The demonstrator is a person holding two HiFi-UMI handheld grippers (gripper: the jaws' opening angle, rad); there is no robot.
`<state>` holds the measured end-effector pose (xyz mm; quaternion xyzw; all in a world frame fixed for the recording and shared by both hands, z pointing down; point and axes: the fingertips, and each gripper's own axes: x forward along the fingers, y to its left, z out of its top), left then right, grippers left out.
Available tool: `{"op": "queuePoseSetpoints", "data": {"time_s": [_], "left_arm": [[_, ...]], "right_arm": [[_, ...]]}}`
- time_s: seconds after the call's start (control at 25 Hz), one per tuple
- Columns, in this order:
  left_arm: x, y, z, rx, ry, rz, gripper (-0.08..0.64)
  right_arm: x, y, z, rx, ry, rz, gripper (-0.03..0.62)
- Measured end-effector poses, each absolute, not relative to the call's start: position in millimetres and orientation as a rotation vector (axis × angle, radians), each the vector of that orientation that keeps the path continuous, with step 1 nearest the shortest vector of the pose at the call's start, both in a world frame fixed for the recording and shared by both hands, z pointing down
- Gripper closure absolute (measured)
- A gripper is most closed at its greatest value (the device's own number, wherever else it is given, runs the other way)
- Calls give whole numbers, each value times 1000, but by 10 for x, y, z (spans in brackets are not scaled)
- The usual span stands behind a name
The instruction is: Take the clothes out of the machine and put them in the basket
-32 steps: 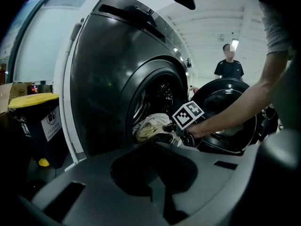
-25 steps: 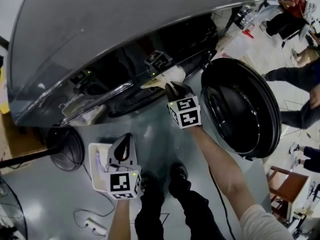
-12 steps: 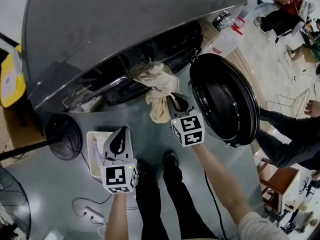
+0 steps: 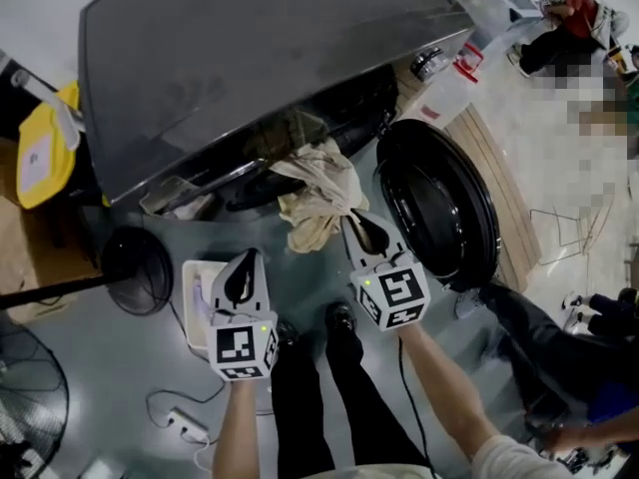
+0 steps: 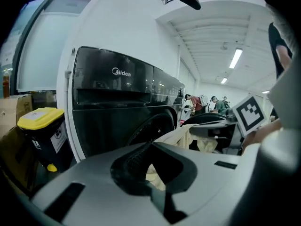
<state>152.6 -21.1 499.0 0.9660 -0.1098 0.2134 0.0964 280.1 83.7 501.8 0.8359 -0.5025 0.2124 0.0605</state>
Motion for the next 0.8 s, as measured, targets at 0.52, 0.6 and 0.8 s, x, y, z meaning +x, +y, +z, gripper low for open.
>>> {"op": "queuePoseSetpoints", "data": {"time_s": [0.52, 0.6, 0.8], "left_arm": [[1685, 76, 4499, 2904, -284, 595, 541], [1730, 122, 4413, 2909, -281, 585, 541], [1745, 160, 4230, 2911, -296, 551, 541]], "right_arm": [[2628, 1418, 4346, 2577, -1481, 597, 543], [2623, 1455, 4207, 2580, -1488, 580, 543], [2566, 1467, 3827, 2568, -1536, 512, 543]]}}
